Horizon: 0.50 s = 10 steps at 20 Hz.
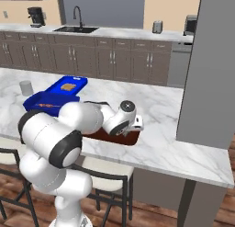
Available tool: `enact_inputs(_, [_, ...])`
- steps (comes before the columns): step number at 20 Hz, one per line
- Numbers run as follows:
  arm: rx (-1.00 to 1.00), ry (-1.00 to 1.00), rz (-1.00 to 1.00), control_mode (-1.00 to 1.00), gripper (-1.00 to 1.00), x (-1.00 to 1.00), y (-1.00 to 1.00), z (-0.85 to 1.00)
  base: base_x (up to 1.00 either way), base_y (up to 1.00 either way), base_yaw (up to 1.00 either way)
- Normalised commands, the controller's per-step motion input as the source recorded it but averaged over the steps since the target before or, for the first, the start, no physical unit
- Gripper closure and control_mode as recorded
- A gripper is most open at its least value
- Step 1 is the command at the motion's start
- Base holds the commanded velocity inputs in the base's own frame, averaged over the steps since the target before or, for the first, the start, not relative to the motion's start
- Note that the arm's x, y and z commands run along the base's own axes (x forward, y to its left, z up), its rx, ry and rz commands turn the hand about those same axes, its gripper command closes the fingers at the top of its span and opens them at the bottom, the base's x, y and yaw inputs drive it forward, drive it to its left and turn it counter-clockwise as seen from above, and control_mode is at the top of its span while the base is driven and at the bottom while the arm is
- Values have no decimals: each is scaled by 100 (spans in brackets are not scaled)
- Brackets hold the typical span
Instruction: Take the cakes from the fridge and place them on the empty tray on the dining counter.
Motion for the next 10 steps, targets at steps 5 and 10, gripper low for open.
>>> enact_inputs(5, [0,0,0,-100,100,16,-6,-2,0,0,0])
enact_inputs(10, [0,0,0,-100,100,9,-1,-1,0,0,0])
